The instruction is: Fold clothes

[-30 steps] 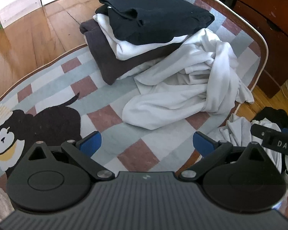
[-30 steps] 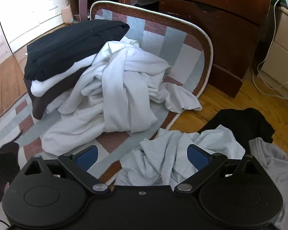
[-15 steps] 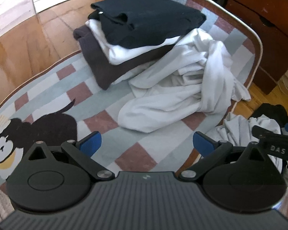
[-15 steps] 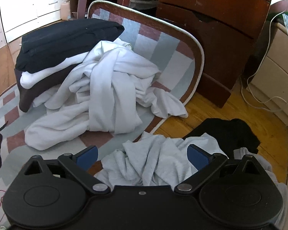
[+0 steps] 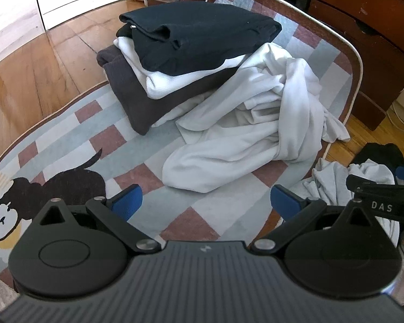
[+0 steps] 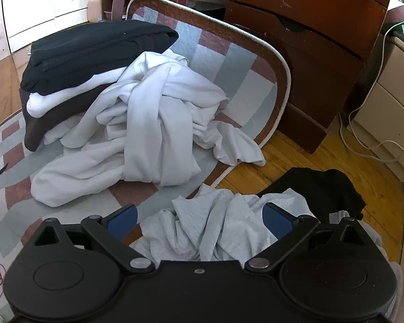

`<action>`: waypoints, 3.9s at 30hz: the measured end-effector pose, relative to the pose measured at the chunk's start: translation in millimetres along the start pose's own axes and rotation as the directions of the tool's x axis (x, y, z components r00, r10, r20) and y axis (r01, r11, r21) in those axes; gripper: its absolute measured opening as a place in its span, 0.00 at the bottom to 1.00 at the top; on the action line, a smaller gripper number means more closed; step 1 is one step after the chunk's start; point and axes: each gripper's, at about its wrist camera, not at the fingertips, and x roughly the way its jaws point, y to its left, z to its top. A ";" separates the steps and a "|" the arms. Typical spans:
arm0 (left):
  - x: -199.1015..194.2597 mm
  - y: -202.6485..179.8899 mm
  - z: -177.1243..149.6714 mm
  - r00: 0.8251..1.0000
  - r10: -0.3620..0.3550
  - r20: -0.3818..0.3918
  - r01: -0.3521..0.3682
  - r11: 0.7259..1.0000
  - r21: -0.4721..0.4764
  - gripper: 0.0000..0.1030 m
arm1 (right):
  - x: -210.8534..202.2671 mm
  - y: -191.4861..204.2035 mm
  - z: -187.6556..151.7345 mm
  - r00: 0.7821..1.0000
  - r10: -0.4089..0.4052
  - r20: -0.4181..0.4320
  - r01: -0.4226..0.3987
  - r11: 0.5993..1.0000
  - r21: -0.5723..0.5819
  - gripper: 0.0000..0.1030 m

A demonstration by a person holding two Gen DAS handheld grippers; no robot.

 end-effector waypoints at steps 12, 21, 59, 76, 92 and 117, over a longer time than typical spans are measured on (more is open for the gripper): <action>3.0 -2.0 0.0 1.000 0.014 -0.014 -0.014 1.000 0.003 1.00 | 2.9 -0.8 0.0 1.000 -0.002 -0.007 0.002 1.000 0.003 0.98; 5.9 -2.1 -0.6 1.000 0.016 -0.025 -0.016 1.000 0.002 1.00 | 4.1 -0.1 0.7 1.000 -0.006 -0.014 0.006 1.000 0.001 0.98; 149.3 10.9 30.9 0.968 -0.202 0.152 0.186 0.976 0.111 0.06 | 143.7 -74.4 68.9 0.894 0.413 0.175 -0.437 0.712 0.550 0.24; 210.8 -27.1 81.5 0.881 -0.464 0.095 0.461 0.886 0.053 0.60 | 232.1 -97.1 12.4 0.729 0.597 0.335 -0.533 0.188 0.825 0.87; 261.2 -51.9 85.5 0.848 -0.530 0.017 0.530 0.844 -0.081 0.43 | 258.9 -100.8 16.9 0.621 0.649 0.439 -0.643 0.101 0.759 0.35; 114.3 61.3 5.5 0.738 -0.669 0.084 0.656 0.684 -0.320 0.18 | 156.4 -25.4 18.0 0.308 0.907 0.288 -0.809 0.091 0.580 0.35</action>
